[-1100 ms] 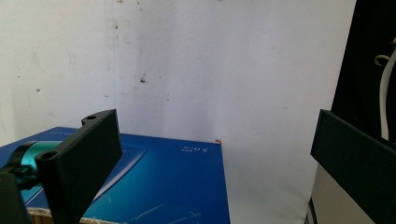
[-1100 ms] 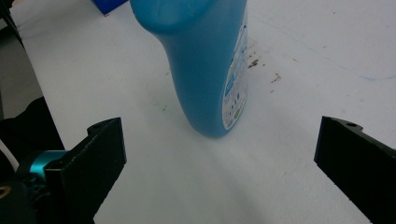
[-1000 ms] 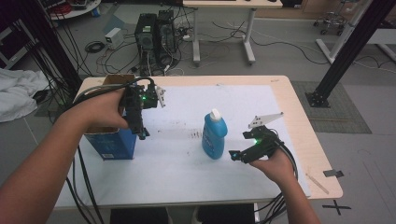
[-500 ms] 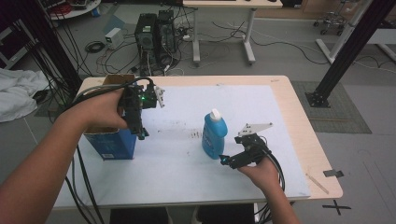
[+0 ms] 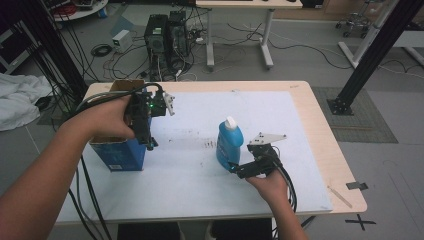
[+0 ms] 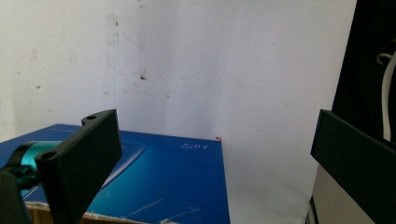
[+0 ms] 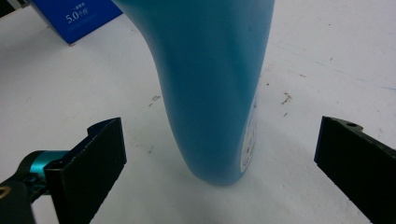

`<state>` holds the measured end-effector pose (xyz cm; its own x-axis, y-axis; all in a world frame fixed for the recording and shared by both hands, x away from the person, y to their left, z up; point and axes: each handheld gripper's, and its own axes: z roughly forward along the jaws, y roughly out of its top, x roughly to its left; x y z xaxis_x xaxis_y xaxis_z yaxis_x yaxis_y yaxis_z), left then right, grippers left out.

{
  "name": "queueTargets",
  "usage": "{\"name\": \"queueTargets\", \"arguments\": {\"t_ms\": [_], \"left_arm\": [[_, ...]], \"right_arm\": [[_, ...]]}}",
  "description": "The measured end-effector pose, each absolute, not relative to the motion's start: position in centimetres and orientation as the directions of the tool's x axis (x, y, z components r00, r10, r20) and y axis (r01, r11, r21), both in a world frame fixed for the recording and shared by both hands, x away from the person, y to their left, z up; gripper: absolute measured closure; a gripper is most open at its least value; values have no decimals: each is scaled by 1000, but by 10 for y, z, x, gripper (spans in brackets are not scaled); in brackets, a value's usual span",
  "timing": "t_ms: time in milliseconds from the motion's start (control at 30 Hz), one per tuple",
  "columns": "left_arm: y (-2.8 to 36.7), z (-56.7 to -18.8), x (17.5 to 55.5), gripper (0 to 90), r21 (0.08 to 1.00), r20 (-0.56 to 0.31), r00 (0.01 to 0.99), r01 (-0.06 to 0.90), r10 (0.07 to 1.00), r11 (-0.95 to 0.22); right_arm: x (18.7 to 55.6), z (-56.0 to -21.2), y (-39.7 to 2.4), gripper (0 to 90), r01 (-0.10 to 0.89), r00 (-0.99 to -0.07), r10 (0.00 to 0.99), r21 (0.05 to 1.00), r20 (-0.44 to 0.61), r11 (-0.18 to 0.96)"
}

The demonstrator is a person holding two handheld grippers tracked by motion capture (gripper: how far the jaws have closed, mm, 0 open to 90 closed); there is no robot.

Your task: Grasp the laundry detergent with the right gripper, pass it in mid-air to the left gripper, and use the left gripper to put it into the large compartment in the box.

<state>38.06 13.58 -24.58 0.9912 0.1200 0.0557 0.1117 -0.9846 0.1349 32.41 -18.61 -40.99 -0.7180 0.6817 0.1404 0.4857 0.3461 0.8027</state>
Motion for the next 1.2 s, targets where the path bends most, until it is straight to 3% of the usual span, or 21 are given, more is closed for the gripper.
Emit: {"name": "queueTargets", "arguments": {"t_ms": [633,1200], "left_arm": [[137,-247,377,17,142,62,991,110,120,-984],[144,-248,376,17,148,59,990,117,127,-982]], "right_arm": [[318,-432,-167,11,480,-647,753,832,121,279],[319,-433,-154,11,413,-577,815,879,49,239]]}}
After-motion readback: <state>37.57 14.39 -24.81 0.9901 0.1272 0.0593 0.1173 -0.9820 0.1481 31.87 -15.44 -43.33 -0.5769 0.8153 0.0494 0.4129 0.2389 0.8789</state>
